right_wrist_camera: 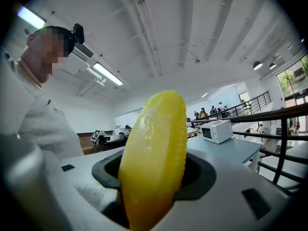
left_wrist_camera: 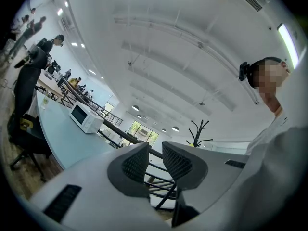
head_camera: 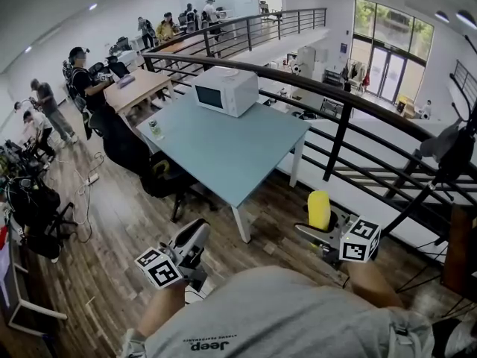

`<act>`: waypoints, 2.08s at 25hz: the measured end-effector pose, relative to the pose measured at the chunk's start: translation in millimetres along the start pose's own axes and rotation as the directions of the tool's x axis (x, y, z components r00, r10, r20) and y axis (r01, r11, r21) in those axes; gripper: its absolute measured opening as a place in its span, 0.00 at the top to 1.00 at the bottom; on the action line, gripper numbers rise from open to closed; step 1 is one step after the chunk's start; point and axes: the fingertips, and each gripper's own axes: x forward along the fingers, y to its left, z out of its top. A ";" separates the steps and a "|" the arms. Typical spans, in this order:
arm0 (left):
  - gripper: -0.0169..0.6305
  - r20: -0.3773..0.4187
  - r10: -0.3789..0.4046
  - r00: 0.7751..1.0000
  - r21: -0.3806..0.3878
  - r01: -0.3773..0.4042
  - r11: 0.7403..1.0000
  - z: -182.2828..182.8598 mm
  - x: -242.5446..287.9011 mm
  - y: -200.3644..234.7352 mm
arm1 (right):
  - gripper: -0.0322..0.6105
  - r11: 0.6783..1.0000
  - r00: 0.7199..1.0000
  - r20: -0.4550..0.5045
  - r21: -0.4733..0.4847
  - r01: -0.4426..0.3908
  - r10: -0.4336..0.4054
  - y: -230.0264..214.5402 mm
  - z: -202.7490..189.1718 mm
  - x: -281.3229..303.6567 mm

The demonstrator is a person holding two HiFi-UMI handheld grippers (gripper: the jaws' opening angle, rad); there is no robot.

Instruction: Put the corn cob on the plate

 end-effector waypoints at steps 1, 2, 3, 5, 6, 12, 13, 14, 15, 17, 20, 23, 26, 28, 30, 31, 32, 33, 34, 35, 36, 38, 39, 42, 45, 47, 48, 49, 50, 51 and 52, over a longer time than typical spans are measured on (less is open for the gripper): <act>0.82 -0.001 0.003 1.000 -0.003 -0.003 1.000 -3.5 2.1 -2.1 | 0.53 1.000 1.000 -0.001 0.001 -0.005 0.005 -1.1 -1.3 -3.1; 0.82 -0.003 0.006 1.000 -0.005 -0.006 1.000 -6.9 4.3 -4.9 | 0.53 1.000 1.000 -0.003 0.003 -0.010 0.010 -1.8 -2.5 -6.5; 0.82 -0.006 0.007 1.000 -0.007 -0.007 1.000 -10.1 6.8 -8.4 | 0.53 1.000 1.000 -0.004 0.004 -0.014 0.014 -2.4 -3.4 -10.2; 0.82 -0.012 0.006 1.000 -0.009 -0.006 1.000 -16.3 12.3 -15.2 | 0.53 1.000 1.000 -0.007 0.008 -0.018 0.018 -4.1 -5.8 -17.7; 0.82 -0.015 0.006 1.000 -0.010 -0.006 1.000 -19.2 14.8 -17.3 | 0.53 1.000 1.000 -0.009 0.011 -0.018 0.018 -5.6 -7.6 -20.7; 0.82 -0.023 0.007 1.000 -0.028 -0.008 1.000 -28.0 21.0 -15.2 | 0.53 0.999 1.000 -0.015 0.025 -0.022 0.022 -9.7 -15.7 -24.0; 0.82 -0.026 0.007 1.000 -0.034 -0.007 0.999 -29.1 21.9 -13.4 | 0.53 0.999 1.000 -0.016 0.027 -0.020 0.020 -10.2 -16.1 -23.6; 0.82 -0.029 0.005 1.000 -0.039 -0.006 0.999 -30.2 23.3 -11.4 | 0.53 0.999 1.000 -0.017 0.030 -0.018 0.018 -10.9 -16.4 -23.0; 0.82 -0.032 0.002 0.999 -0.044 -0.004 0.999 -31.1 25.3 -9.3 | 0.53 0.999 1.000 -0.019 0.031 -0.016 0.016 -11.5 -16.4 -22.3; 0.82 -0.037 -0.010 0.999 -0.051 0.008 0.999 -32.2 30.9 -6.1 | 0.53 1.000 1.000 -0.023 0.030 -0.011 0.012 -13.6 -16.4 -21.7; 0.82 -0.044 -0.031 0.999 -0.060 0.028 0.998 -31.8 40.9 -0.5 | 0.53 1.000 1.000 -0.025 0.026 0.009 -0.008 -20.4 -14.7 -21.8; 0.82 -0.048 -0.050 0.998 -0.072 0.047 0.996 -26.5 46.9 14.5 | 0.53 0.999 0.999 -0.022 0.029 0.035 -0.035 -27.5 -12.4 -12.7; 0.82 -0.054 -0.081 0.995 -0.074 0.077 0.994 -18.6 53.4 25.0 | 0.53 0.998 0.998 -0.019 0.019 0.058 -0.057 -30.1 -7.8 -3.1; 0.82 -0.063 -0.107 0.992 -0.071 0.102 0.992 -4.3 57.8 48.2 | 0.53 0.997 0.997 -0.012 0.016 0.079 -0.079 -37.4 -2.1 21.3; 0.82 -0.072 -0.126 0.989 -0.071 0.121 0.990 15.7 59.3 82.4 | 0.53 0.994 0.995 -0.006 0.024 0.103 -0.103 -46.4 2.1 56.8; 0.82 -0.075 -0.134 0.988 -0.070 0.129 0.989 25.0 59.3 96.3 | 0.53 0.993 0.994 -0.006 0.026 0.112 -0.112 -48.8 3.3 71.5; 0.82 -0.075 -0.142 0.987 -0.067 0.137 0.988 33.8 59.3 106.6 | 0.53 0.993 0.993 -0.005 0.024 0.118 -0.118 -49.9 4.9 82.9; 0.82 -0.075 -0.149 0.986 -0.062 0.144 0.988 42.1 59.6 114.5 | 0.53 0.992 0.992 -0.003 0.018 0.122 -0.122 -50.2 7.3 92.1; 0.82 -0.074 -0.155 0.985 -0.056 0.151 0.987 50.1 60.1 121.6 | 0.53 0.992 0.992 0.001 0.011 0.126 -0.126 -50.6 10.7 100.4; 0.82 -0.073 -0.160 0.984 -0.051 0.156 0.986 57.9 60.3 128.7 | 0.53 0.991 0.992 0.006 0.007 0.130 -0.130 -51.3 14.6 109.1; 0.82 -0.072 -0.164 0.984 -0.049 0.161 0.986 65.2 60.0 136.4 | 0.53 0.991 0.991 0.010 0.004 0.133 -0.133 -52.1 18.4 118.5; 0.82 -0.071 -0.171 0.983 -0.047 0.168 0.985 77.3 57.6 152.8 | 0.53 0.991 0.991 0.013 -0.001 0.136 -0.136 -53.6 24.3 139.1; 0.82 -0.072 -0.173 0.982 -0.047 0.170 0.984 82.1 56.3 161.0 | 0.53 0.991 0.991 0.011 -0.003 0.137 -0.137 -54.8 26.5 149.3; 0.82 -0.077 -0.174 0.982 -0.055 0.170 0.984 94.0 52.7 185.6 | 0.53 0.990 0.990 0.004 -0.007 0.141 -0.141 -59.6 32.8 178.5; 0.82 -0.076 -0.177 0.981 -0.064 0.173 0.983 106.5 49.5 207.6 | 0.53 0.990 0.990 -0.002 -0.011 0.144 -0.144 -63.2 38.4 203.9; 0.82 -0.074 -0.179 0.981 -0.062 0.175 0.983 115.5 47.1 220.4 | 0.53 0.989 0.990 -0.004 -0.014 0.144 -0.144 -65.0 41.6 219.6; 0.82 -0.073 -0.180 0.981 -0.060 0.175 0.983 119.9 45.6 226.9 | 0.53 0.990 0.990 -0.005 -0.015 0.143 -0.143 -65.8 42.9 227.7; 0.82 -0.072 -0.180 0.981 -0.060 0.176 0.983 124.1 43.9 233.5 | 0.53 0.990 0.990 -0.006 -0.015 0.142 -0.142 -66.6 43.9 236.0; 0.82 -0.070 -0.179 0.981 -0.059 0.175 0.983 128.0 41.9 240.2 | 0.53 0.990 0.990 -0.007 -0.015 0.141 -0.141 -67.3 44.4 244.3; 0.82 -0.068 -0.178 0.982 -0.060 0.174 0.983 131.7 39.7 246.7 | 0.53 0.990 0.990 -0.010 -0.015 0.139 -0.139 -68.0 45.0 252.3; 0.82 -0.065 -0.177 0.982 -0.061 0.173 0.983 135.3 37.8 252.7 | 0.53 0.991 0.991 -0.013 -0.014 0.136 -0.136 -68.8 46.2 260.0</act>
